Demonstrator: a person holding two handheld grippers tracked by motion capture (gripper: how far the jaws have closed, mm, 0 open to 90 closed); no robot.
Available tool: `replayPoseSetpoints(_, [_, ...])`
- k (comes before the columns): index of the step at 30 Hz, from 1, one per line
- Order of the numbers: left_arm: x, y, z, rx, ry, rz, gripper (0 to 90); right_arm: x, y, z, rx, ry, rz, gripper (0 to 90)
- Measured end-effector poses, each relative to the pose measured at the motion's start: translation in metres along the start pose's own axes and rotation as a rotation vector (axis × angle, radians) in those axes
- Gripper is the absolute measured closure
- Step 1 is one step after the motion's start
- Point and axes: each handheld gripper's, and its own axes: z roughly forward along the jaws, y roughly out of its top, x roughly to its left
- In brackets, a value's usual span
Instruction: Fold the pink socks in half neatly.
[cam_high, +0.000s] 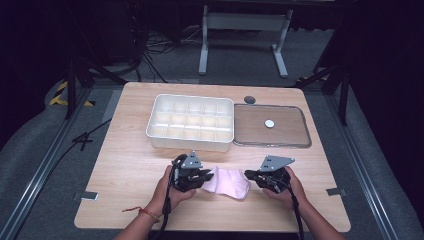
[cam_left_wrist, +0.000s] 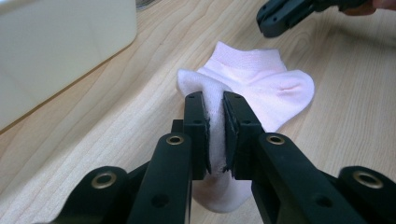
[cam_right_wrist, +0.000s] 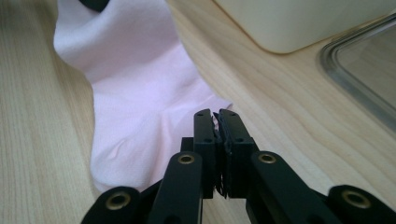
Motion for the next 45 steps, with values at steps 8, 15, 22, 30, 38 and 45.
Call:
replayPoseSetpoints(8, [-0.006, 0.009, 0.007, 0.029, 0.003, 0.031, 79.8, 0.007, 0.002, 0.017, 0.047, 0.018, -0.026, 86.2])
replayPoseSetpoints(15, [-0.005, 0.013, 0.007, 0.014, 0.003, 0.008, 78.3, 0.005, 0.001, 0.020, 0.049, 0.031, -0.009, 86.3])
replayPoseSetpoints(22, [-0.004, 0.021, 0.008, 0.021, -0.002, 0.025, 78.5, 0.003, 0.001, 0.018, 0.041, 0.030, -0.005, 85.0])
replayPoseSetpoints(30, [-0.013, 0.033, 0.022, 0.050, -0.022, 0.070, 80.5, 0.002, 0.001, 0.023, 0.038, 0.049, 0.017, 85.8])
replayPoseSetpoints(38, [-0.020, 0.040, 0.035, 0.068, -0.030, 0.088, 80.5, 0.003, 0.001, 0.023, 0.036, 0.046, 0.014, 85.4])
replayPoseSetpoints(45, [-0.022, 0.040, 0.039, 0.075, -0.031, 0.093, 80.3, -0.002, 0.003, 0.015, 0.010, 0.043, 0.024, 84.0])
